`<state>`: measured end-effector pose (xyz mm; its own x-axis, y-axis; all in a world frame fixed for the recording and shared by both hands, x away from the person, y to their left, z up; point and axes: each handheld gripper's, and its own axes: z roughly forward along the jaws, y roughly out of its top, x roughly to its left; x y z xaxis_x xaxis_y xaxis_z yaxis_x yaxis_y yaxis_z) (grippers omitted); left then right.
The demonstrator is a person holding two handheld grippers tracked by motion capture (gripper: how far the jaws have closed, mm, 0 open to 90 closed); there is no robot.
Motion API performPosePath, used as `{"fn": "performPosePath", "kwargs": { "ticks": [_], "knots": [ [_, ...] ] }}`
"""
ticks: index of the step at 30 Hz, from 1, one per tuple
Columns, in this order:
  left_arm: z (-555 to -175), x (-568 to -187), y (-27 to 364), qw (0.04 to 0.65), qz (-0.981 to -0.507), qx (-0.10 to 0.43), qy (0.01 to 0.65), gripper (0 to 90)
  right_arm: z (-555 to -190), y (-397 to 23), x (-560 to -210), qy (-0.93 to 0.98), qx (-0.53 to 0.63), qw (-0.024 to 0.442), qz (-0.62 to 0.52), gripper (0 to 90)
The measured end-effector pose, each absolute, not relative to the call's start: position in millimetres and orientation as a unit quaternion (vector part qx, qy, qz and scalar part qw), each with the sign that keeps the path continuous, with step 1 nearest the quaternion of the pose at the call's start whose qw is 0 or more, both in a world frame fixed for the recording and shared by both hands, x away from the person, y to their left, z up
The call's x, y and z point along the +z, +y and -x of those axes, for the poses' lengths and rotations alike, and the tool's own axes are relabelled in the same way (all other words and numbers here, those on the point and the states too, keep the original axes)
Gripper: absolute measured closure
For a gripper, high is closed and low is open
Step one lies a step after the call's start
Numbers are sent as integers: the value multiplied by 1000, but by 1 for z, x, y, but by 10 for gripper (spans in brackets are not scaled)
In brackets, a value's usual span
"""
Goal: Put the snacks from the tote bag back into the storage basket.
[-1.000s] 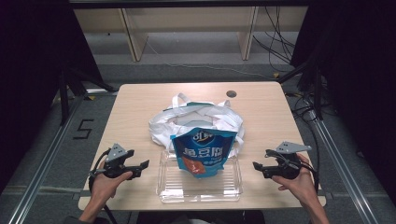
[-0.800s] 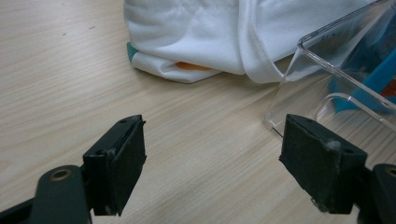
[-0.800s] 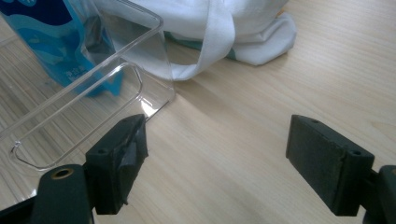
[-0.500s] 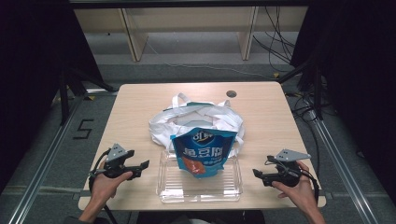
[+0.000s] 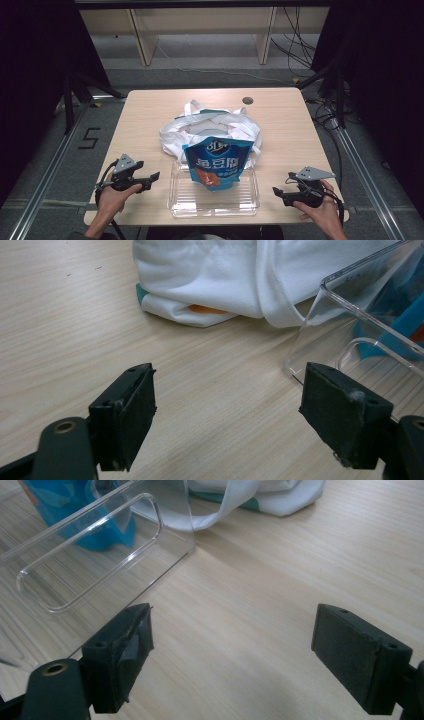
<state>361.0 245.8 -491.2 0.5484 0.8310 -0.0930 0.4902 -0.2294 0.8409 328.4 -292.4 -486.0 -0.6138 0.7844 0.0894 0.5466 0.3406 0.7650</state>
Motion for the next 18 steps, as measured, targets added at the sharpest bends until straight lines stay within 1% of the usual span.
{"fn": "performPosePath", "kwargs": {
  "ticks": [4, 8, 9, 11, 13, 18],
  "knots": [
    [-362, -491, 247, 439, -767, 195, 425, 213, -327, -292, -488, 809, 394, 149, -410, 176],
    [-361, -492, 246, 441, -763, 191, 432, 214, -327, -292, -488, 809, 392, 151, -412, 176],
    [-362, -491, 247, 439, -767, 196, 425, 214, -330, -293, -489, 811, 394, 166, -399, 177],
    [-362, -491, 247, 439, -767, 196, 425, 214, -328, -291, -490, 808, 393, 150, -412, 176],
    [-362, -491, 247, 439, -767, 195, 425, 214, -332, -293, -490, 820, 391, 151, -390, 176],
    [-361, -492, 246, 441, -763, 191, 433, 214, -331, -293, -490, 815, 393, 146, -401, 178]
  ]
}}
